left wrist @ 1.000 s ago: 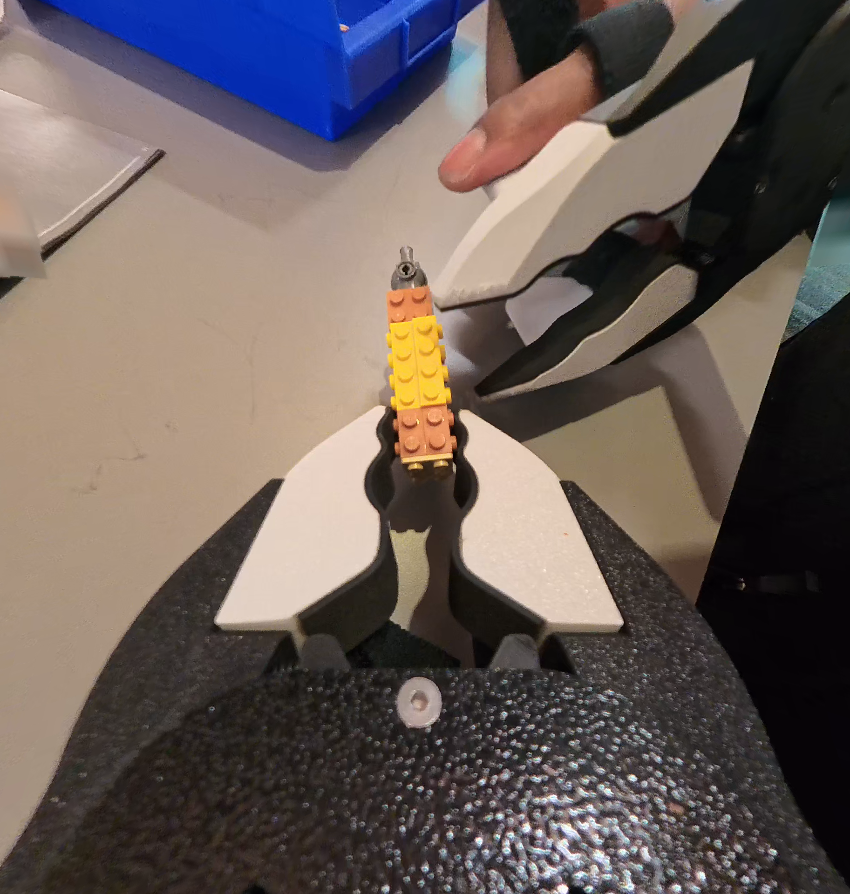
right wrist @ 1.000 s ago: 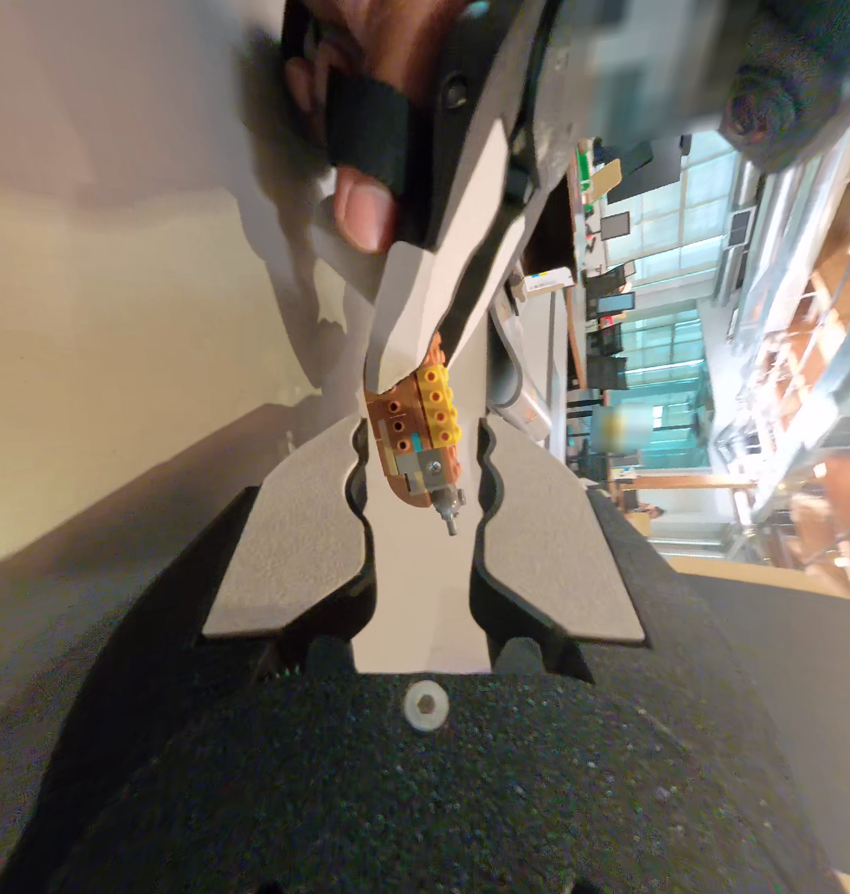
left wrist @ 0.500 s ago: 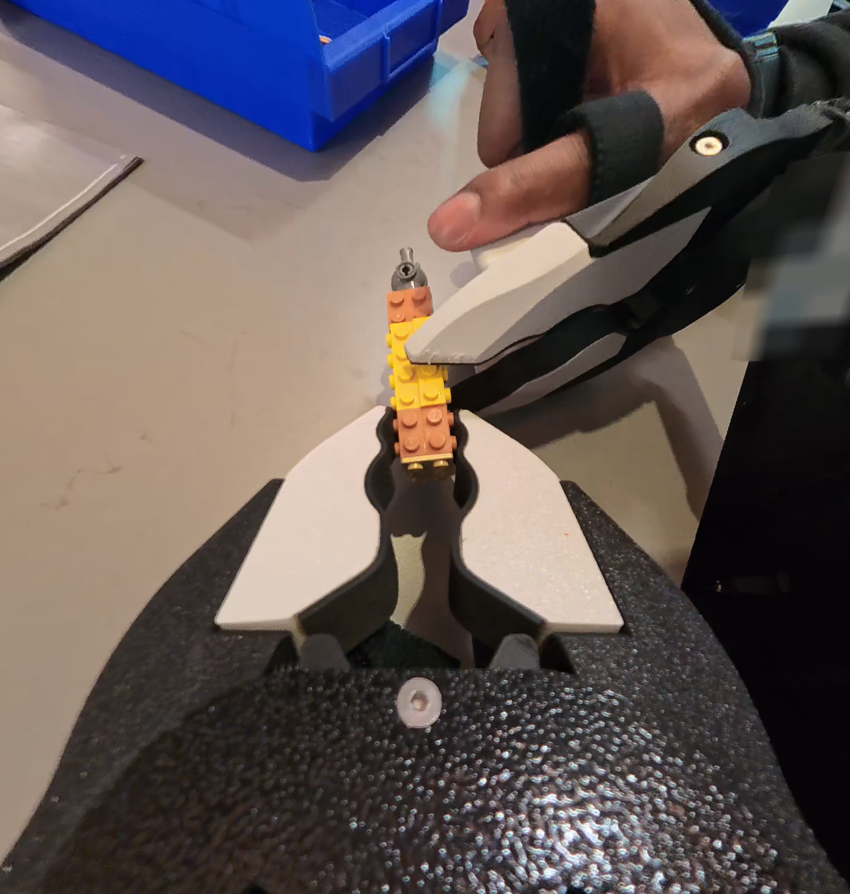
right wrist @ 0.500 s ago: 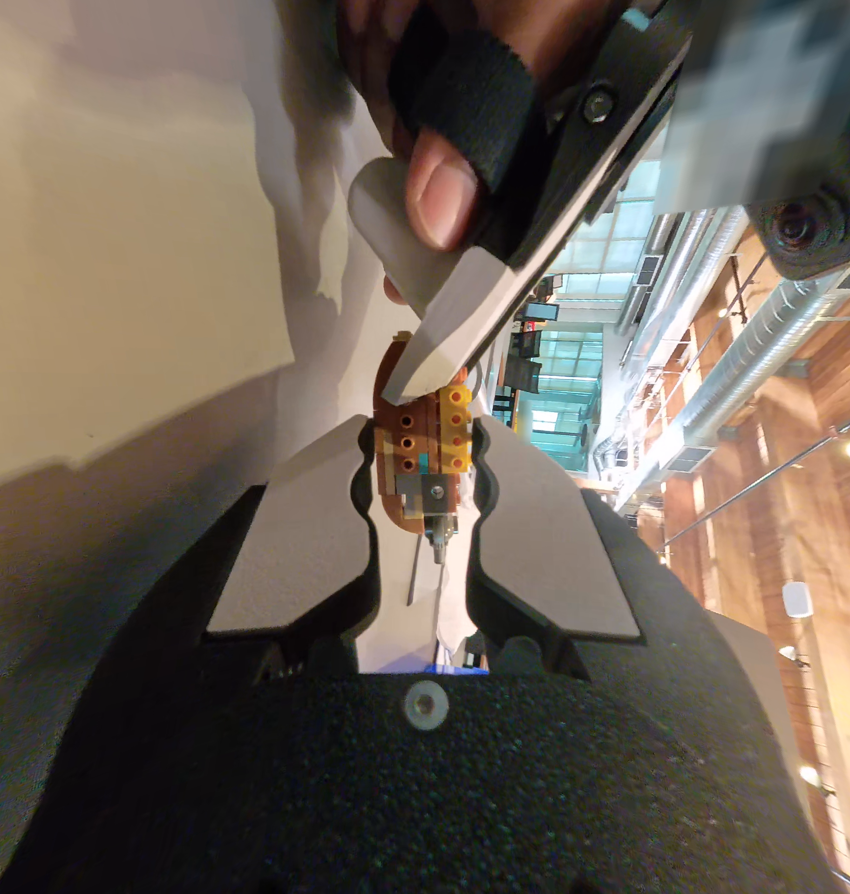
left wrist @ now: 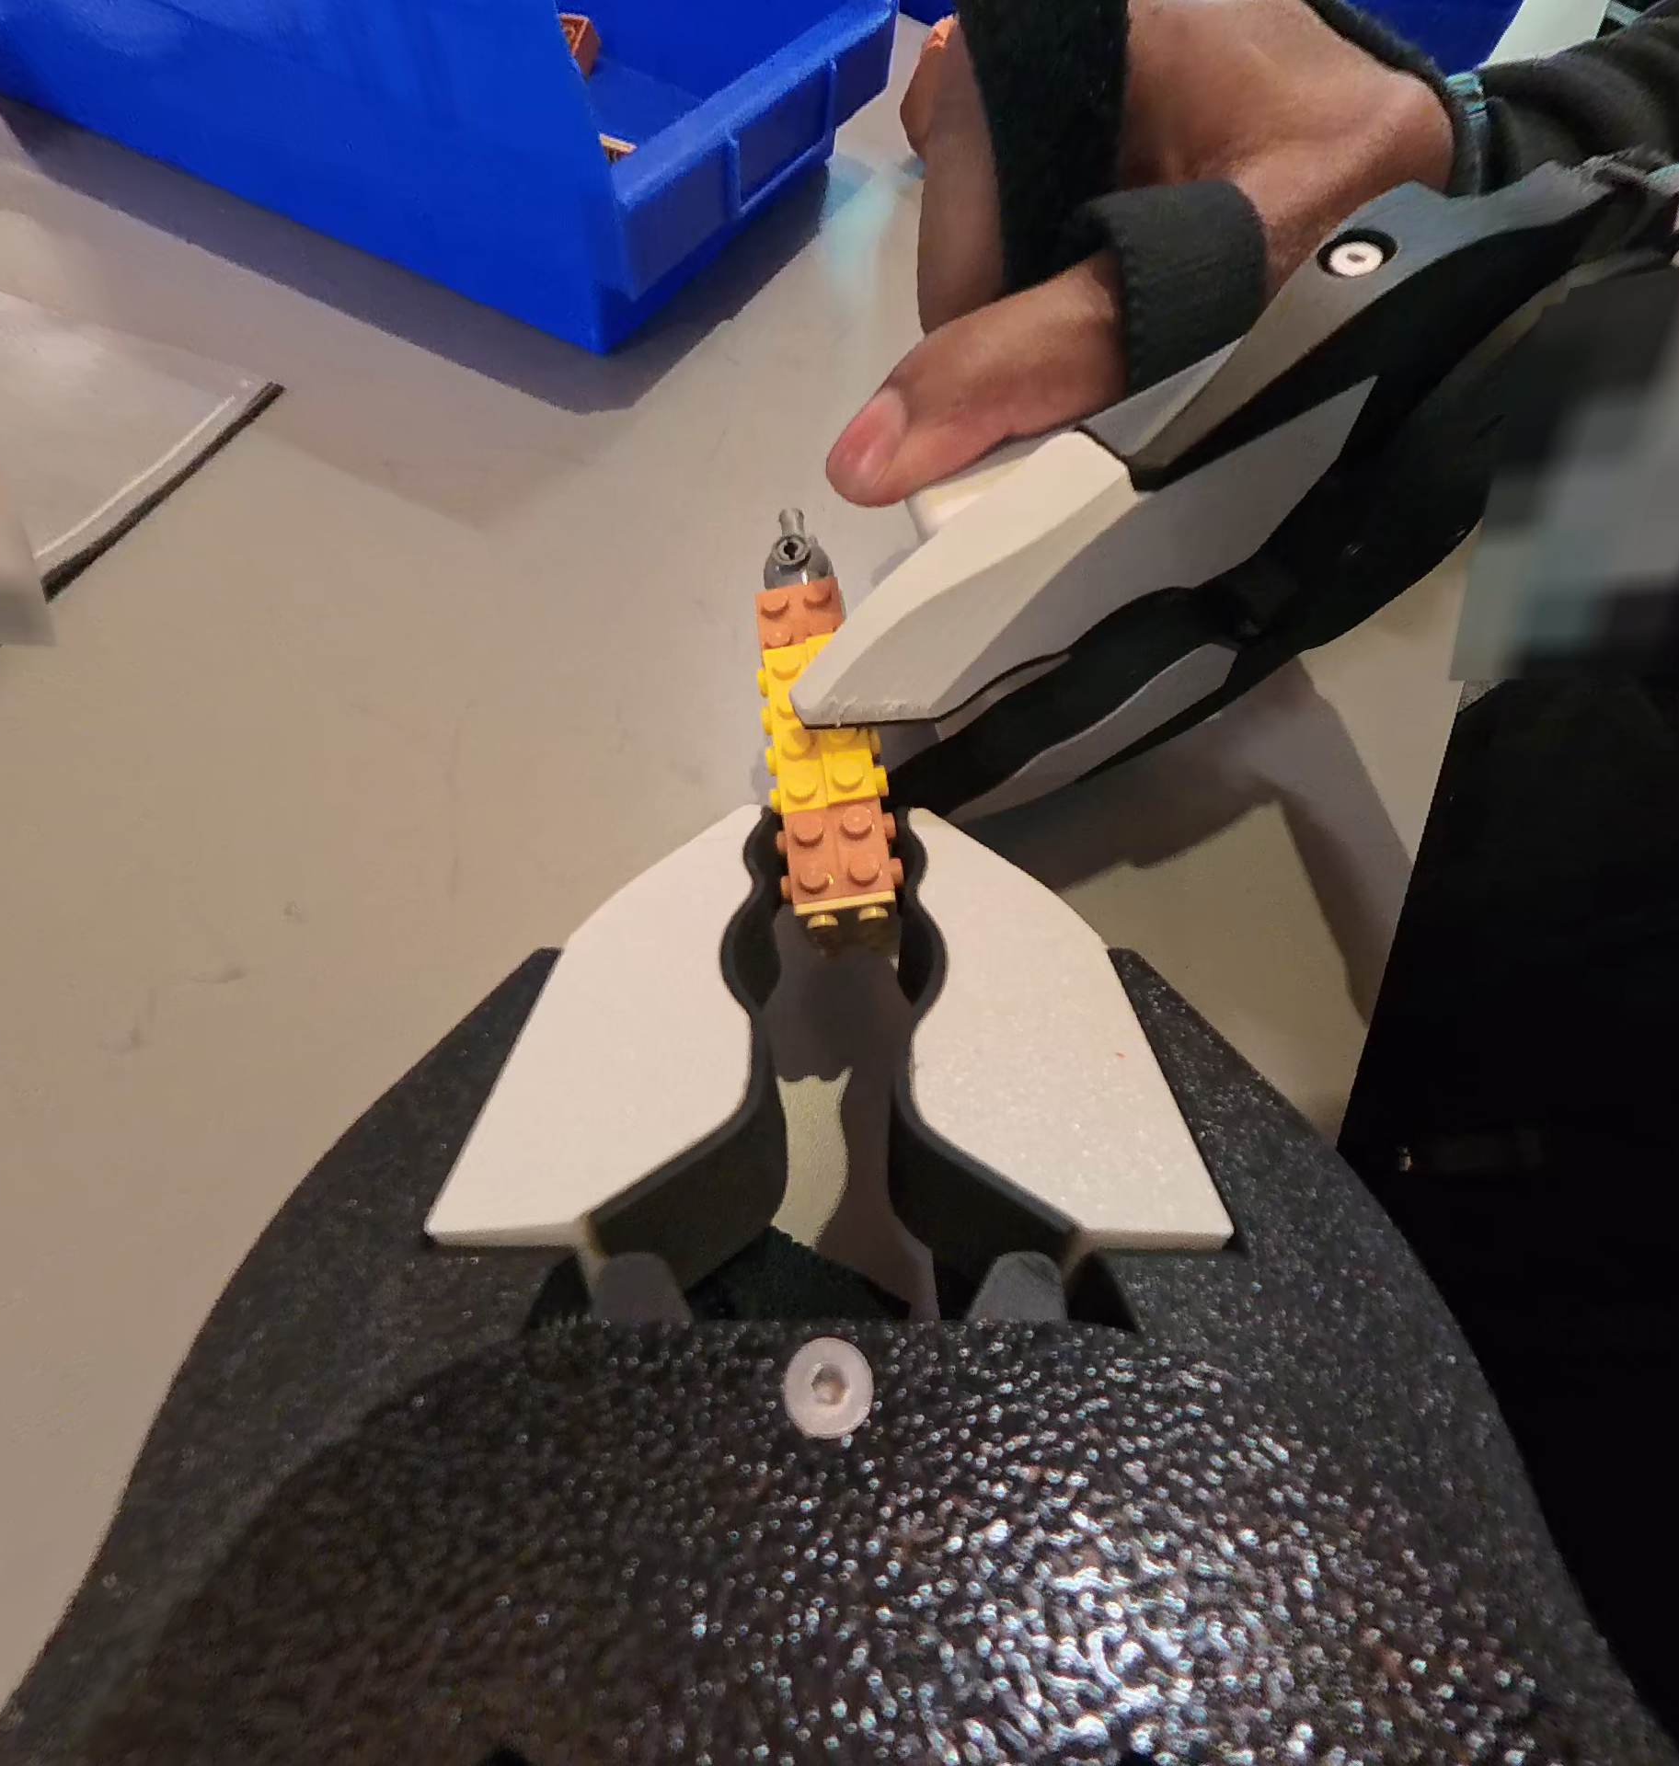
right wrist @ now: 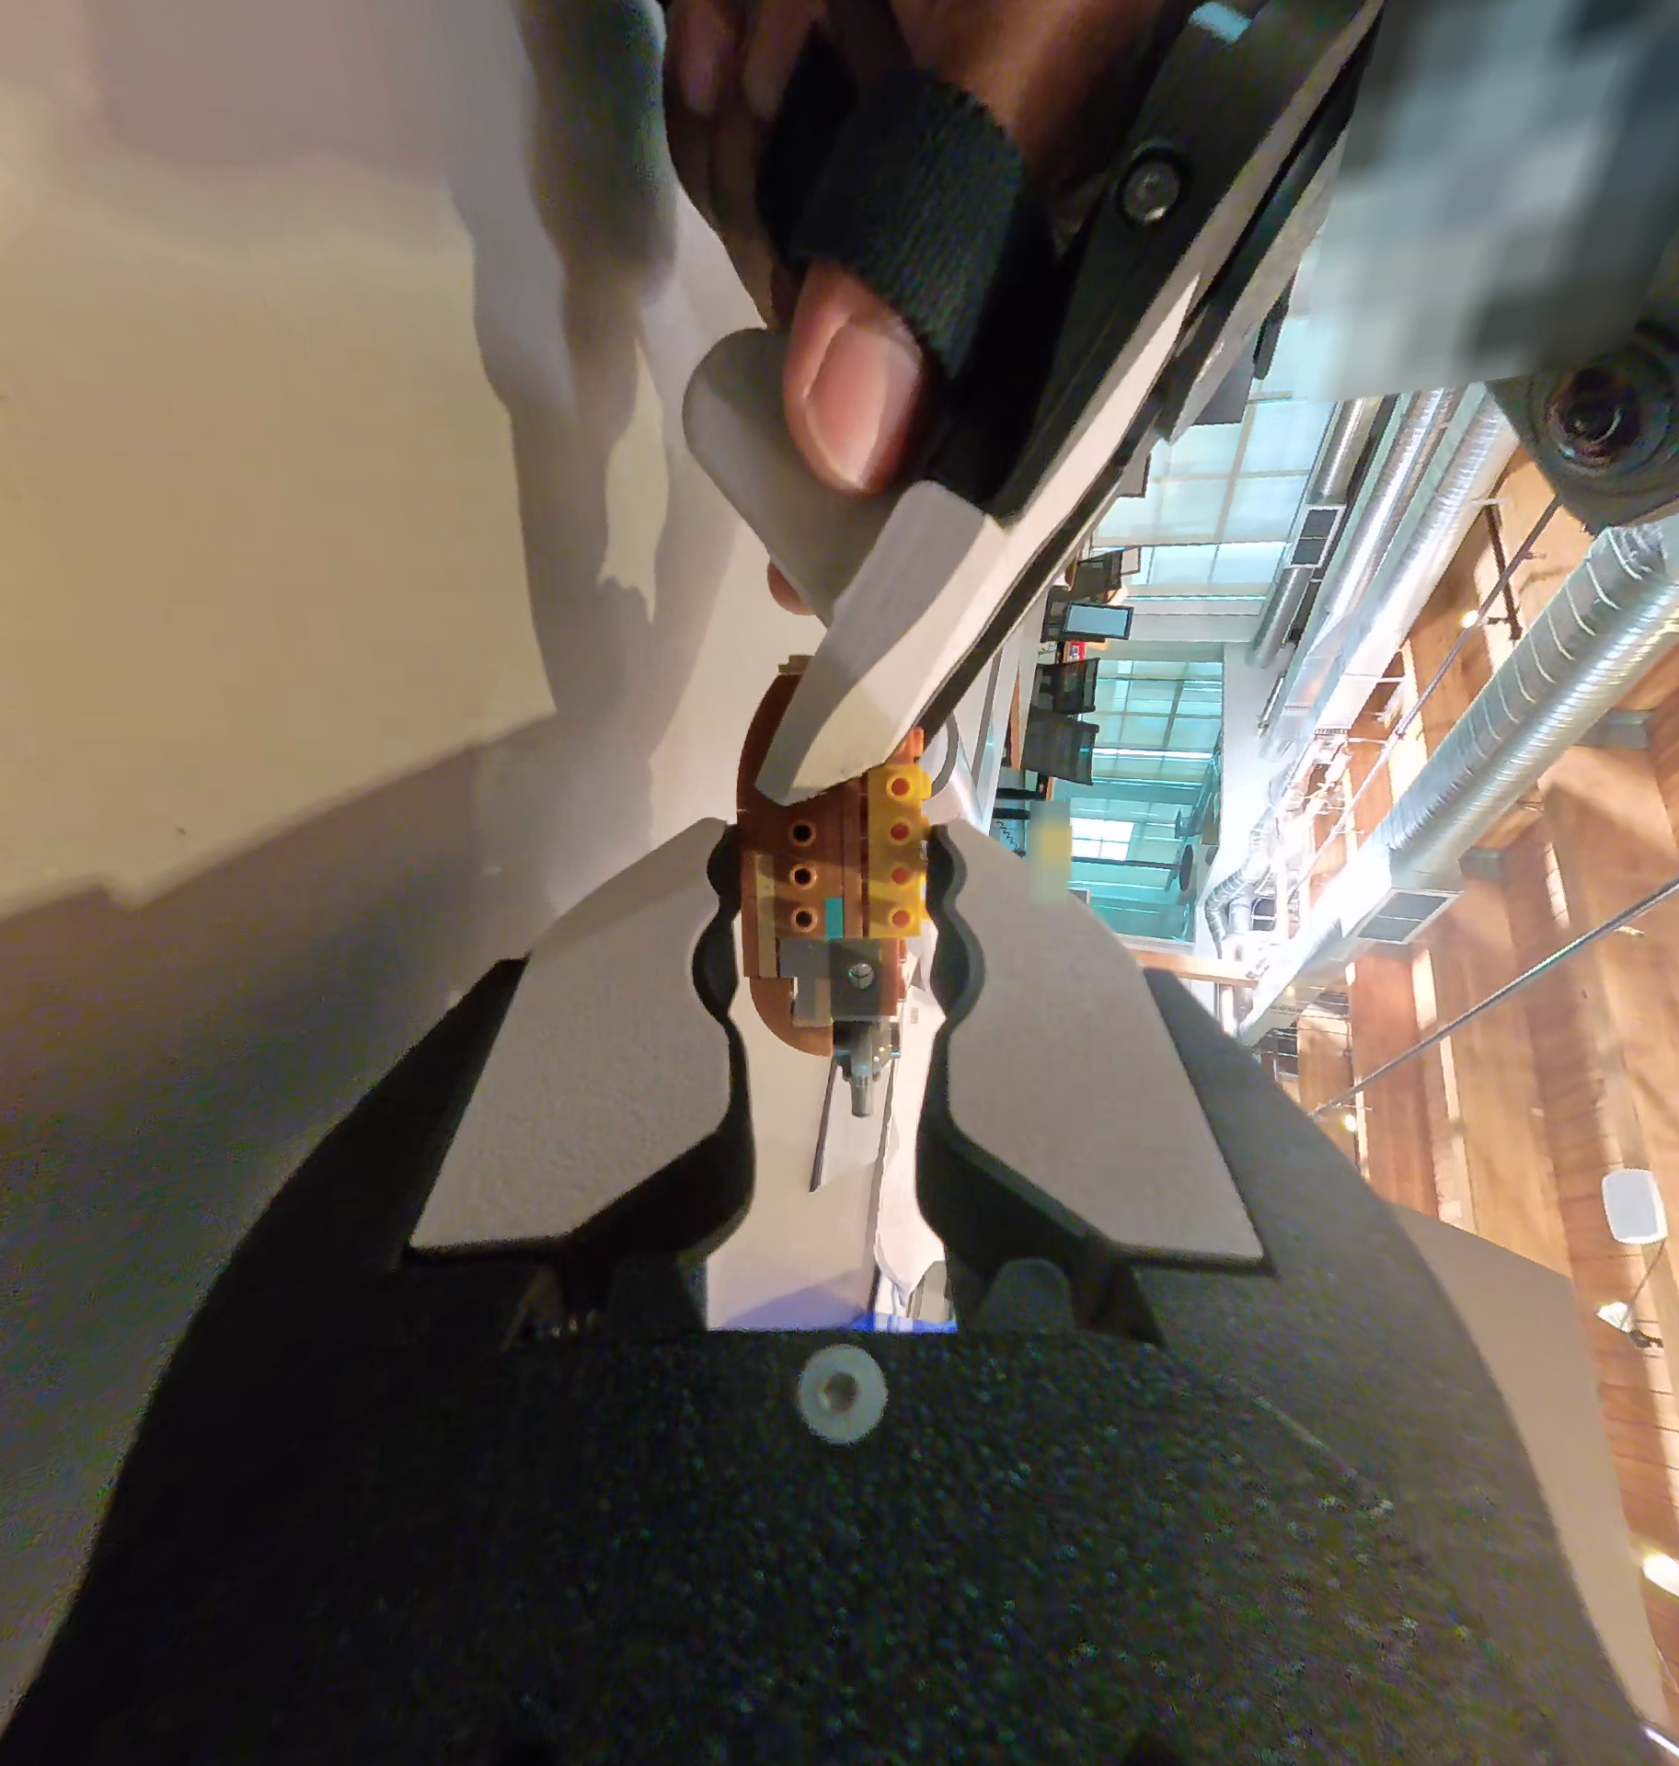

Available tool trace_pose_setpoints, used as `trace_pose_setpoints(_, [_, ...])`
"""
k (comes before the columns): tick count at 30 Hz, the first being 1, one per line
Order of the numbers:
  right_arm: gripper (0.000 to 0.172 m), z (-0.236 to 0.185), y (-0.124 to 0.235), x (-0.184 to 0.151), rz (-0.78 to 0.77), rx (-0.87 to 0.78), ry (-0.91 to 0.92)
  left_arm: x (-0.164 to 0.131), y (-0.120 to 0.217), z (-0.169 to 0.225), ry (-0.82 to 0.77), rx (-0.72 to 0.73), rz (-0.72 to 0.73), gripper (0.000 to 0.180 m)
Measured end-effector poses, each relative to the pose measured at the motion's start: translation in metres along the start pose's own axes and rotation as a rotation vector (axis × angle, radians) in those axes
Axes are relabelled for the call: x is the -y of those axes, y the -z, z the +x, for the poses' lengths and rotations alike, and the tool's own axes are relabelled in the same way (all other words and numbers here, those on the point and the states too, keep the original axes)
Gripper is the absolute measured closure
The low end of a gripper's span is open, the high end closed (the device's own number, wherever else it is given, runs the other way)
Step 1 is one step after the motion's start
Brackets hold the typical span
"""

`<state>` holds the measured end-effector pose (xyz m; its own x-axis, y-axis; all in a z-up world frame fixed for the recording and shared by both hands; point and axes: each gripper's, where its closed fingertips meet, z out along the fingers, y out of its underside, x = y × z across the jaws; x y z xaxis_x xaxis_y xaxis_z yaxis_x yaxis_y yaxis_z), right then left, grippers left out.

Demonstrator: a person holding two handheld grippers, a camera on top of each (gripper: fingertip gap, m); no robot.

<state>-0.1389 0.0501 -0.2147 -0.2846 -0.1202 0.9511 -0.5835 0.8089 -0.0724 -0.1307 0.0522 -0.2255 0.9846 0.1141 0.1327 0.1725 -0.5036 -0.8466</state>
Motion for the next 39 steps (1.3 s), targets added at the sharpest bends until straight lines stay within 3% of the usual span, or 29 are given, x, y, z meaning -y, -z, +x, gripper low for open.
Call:
trace_pose_setpoints(19, [0.136, 0.004, 0.005, 0.003, -0.021, -0.024, 0.035, 0.007, 0.003, 0.003, -0.049, 0.019, 0.038, 0.160])
trace_pose_setpoints(26, [0.136, 0.008, 0.004, 0.003, -0.034, -0.118, 0.113, 0.008, 0.004, 0.000, -0.047, 0.042, 0.079, 0.160])
trace_pose_setpoints(39, [0.137, 0.016, 0.008, 0.004, -0.047, -0.175, 0.126, 0.014, 0.010, -0.001, -0.160, 0.091, 0.144, 0.160])
